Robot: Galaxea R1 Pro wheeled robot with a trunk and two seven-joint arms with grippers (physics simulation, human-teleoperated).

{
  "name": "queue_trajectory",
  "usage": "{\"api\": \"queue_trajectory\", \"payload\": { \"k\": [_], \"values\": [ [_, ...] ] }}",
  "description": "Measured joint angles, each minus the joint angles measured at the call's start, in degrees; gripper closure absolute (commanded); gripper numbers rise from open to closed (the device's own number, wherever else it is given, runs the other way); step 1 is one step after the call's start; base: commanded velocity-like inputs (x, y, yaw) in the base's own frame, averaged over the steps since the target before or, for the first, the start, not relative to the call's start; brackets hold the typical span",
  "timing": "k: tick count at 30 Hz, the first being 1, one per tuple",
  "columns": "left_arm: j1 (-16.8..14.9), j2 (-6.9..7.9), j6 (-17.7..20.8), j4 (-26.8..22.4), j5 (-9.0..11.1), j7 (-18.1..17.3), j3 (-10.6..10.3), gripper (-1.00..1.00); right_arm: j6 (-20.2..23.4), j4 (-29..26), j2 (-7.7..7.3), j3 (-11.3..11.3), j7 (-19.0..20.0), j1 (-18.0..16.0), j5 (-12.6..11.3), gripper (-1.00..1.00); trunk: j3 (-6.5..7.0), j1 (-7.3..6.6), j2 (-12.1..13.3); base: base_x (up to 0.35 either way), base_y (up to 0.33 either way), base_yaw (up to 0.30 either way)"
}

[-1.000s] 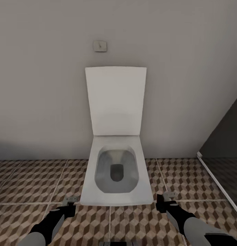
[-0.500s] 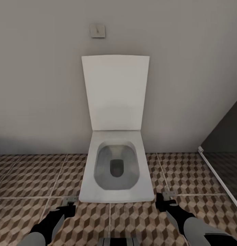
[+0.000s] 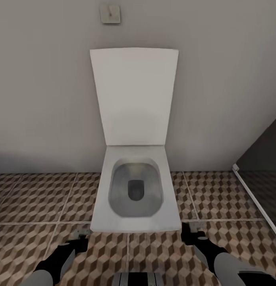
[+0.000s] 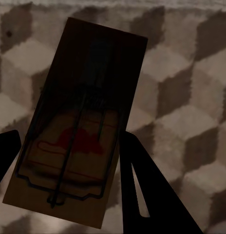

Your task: Take the four mousetraps from the cabinet in the bathroom and place them on the bathroom floor. Make sure all four end up on the same floor surface, and ensure that at least two of them are either under or directly next to the same bathroom sink.

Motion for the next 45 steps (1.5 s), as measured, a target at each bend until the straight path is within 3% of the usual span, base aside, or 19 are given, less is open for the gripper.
{"api": "queue_trajectory", "payload": {
  "k": [3, 20, 45],
  "values": [
    [0.0, 0.0, -0.01, -0.07, 0.0, 0.0, 0.0, 1.0, -0.18, -0.01, -0.03, 0.04, 0.03, 0.0, 0.14, 1.0, -0.67, 0.08, -0.04, 0.0, 0.0, 0.0],
    [0.0, -0.09, -2.49, -0.26, -0.02, 0.19, -0.06, 1.0, -1.49, -0.06, 0.4, 0.0, -0.72, 0.01, 0.76, 1.0, -0.67, 0.07, -0.04, 0.0, 0.0, 0.0],
    [0.0, -0.18, -2.75, -0.26, -0.04, 0.23, -0.05, 1.0, -1.37, -0.05, 0.34, -0.09, -0.78, 0.01, 0.55, 1.0, -0.67, 0.07, -0.04, 0.0, 0.017, 0.0]
  ]
}}
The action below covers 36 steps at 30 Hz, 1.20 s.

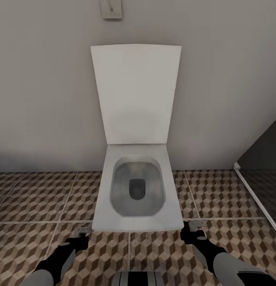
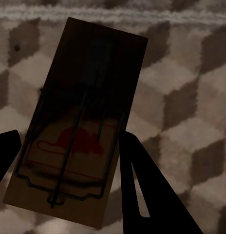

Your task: Take the four mousetraps from the cabinet in the bathroom and place them on the bathroom floor. Make sure all four end up on the same floor surface, and ensure that at least two of them are either under or directly next to the same bathroom sink.

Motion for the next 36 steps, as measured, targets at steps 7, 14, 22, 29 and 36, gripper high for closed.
{"api": "queue_trajectory", "payload": {
  "k": [7, 14, 22, 29, 36],
  "values": [
    [0.0, 0.0, 0.0, 0.0, -0.01, 0.0, 0.0, 1.0, -0.03, 0.0, 0.0, 0.0, 0.0, 0.0, -0.03, 1.0, 0.0, 0.0, 0.0, 0.0, 0.0, 0.0],
    [0.0, 0.0, -0.01, 0.0, 0.01, 0.0, 0.0, 1.0, 0.03, -0.03, 0.0, 0.0, 0.0, 0.0, 0.26, 1.0, 0.0, 0.0, 0.0, 0.0, 0.0, 0.0],
    [0.0, -0.11, 0.0, 0.0, 0.01, 0.0, -0.05, 1.0, 0.11, -0.08, -0.08, 0.0, 0.0, 0.0, 0.4, 1.0, 0.0, 0.0, 0.0, 0.0, 0.0, 0.0],
    [0.0, -0.19, 0.0, 0.0, -0.03, 0.02, -0.08, 1.0, 0.05, -0.08, -0.13, 0.0, 0.06, 0.0, 0.41, 1.0, 0.0, 0.0, 0.0, 0.006, 0.0, 0.0],
    [0.0, -0.16, -0.02, 0.0, -0.04, 0.04, -0.01, 1.0, -0.08, -0.09, -0.22, 0.0, 0.39, 0.0, 0.41, 1.0, 0.0, -0.02, 0.0, 0.189, 0.0, 0.0]
  ]
}}
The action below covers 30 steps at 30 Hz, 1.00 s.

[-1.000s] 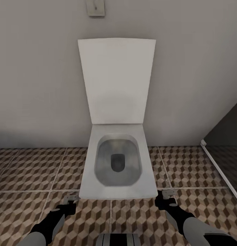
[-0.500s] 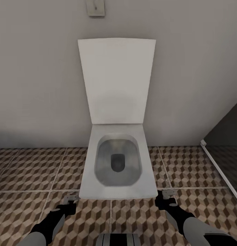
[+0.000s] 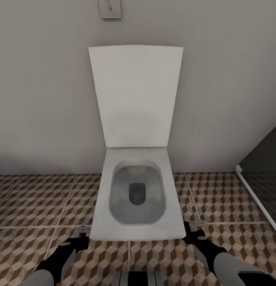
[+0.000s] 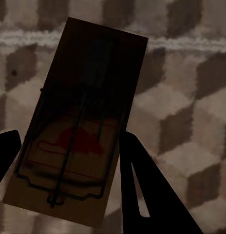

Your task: Take the four mousetraps from the cabinet in the bathroom and place them on the bathroom floor. Make sure all four end up on the same floor surface, and ensure that at least two of them are either under or directly next to the same bathroom sink.

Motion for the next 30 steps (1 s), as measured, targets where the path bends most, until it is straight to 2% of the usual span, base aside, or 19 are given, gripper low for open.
{"api": "queue_trajectory", "payload": {
  "k": [14, 23, 30],
  "values": [
    [0.0, 0.07, -0.07, -0.07, 0.08, -0.02, 0.09, 1.0, -0.12, 0.0, -0.19, 0.0, 0.05, 0.0, 0.0, 1.0, 0.0, 0.02, 0.0, 0.037, 0.0, 0.0],
    [0.0, 0.13, -0.07, -0.02, 0.07, -0.04, 0.09, 1.0, -0.12, 0.0, -0.26, 0.0, 0.05, 0.0, 0.0, 1.0, 0.0, 0.0, 0.0, 0.197, 0.0, 0.0],
    [0.0, 0.13, -0.07, -0.05, 0.08, -0.04, 0.1, 1.0, -0.18, 0.0, -0.23, 0.0, 0.06, 0.0, 0.0, 1.0, 0.0, 0.02, 0.0, 0.05, 0.0, 0.0]
  ]
}}
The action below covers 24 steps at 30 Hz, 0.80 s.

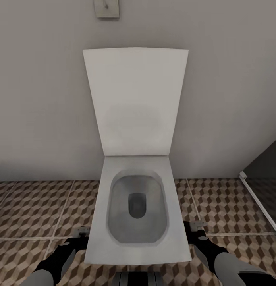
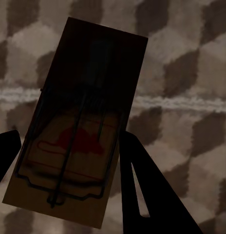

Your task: Take the four mousetraps from the cabinet in the bathroom and place them on the bathroom floor. Make sure all four end up on the same floor surface, and ensure that at least two of them are either under or directly next to the same bathroom sink.

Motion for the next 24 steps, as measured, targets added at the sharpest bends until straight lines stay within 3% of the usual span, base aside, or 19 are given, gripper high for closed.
{"api": "queue_trajectory", "payload": {
  "k": [24],
  "values": [
    [0.0, -0.03, -0.03, 0.03, 0.0, 0.0, -0.06, 1.0, 0.05, 0.0, 0.2, 0.0, -0.28, 0.0, 0.0, 1.0, 0.0, 0.0, 0.0, 0.042, 0.0, 0.0]
  ]
}}
